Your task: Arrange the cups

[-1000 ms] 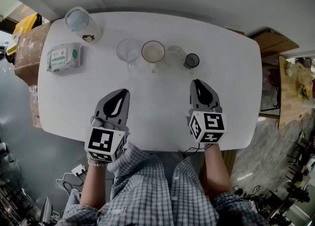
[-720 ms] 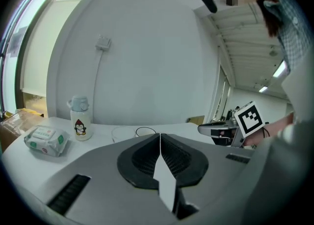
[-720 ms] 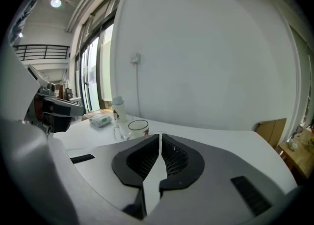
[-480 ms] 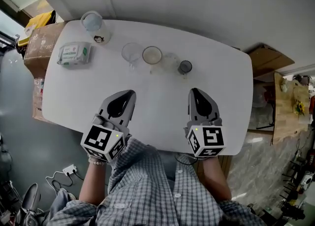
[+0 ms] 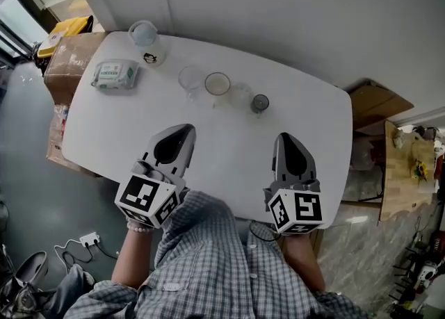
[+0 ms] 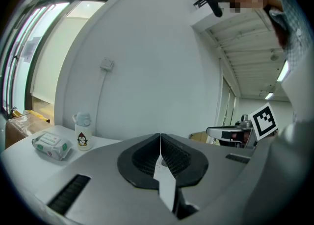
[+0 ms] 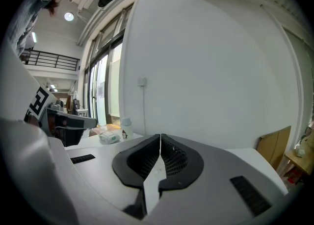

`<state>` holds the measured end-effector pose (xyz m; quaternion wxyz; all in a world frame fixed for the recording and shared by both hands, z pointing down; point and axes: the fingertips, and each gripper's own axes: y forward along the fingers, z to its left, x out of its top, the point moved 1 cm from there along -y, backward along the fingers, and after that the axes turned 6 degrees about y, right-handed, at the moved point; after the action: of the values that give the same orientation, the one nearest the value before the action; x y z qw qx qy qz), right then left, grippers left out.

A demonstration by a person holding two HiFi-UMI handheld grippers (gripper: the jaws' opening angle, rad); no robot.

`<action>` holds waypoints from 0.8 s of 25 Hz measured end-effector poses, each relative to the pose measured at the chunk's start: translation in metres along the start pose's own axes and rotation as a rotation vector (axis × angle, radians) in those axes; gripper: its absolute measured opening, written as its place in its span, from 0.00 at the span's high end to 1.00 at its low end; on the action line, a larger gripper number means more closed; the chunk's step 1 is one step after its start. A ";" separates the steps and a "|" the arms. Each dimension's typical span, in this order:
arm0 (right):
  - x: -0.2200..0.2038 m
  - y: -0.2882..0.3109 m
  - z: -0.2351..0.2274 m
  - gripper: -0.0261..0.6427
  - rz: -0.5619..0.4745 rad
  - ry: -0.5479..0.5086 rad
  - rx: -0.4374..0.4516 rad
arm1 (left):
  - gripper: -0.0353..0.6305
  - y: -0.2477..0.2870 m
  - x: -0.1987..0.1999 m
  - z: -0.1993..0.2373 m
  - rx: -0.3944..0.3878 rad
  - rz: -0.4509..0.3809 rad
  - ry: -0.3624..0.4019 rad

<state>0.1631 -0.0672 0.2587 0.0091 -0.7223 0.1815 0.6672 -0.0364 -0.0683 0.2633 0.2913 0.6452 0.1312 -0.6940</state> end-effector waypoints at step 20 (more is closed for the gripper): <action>0.003 -0.008 0.008 0.92 0.008 -0.043 0.091 | 0.93 0.003 0.005 -0.016 0.008 -0.010 0.001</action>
<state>0.1577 -0.0580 0.2527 0.0431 -0.7059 0.2143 0.6738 -0.0213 -0.0632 0.2572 0.2852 0.6459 0.1320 -0.6957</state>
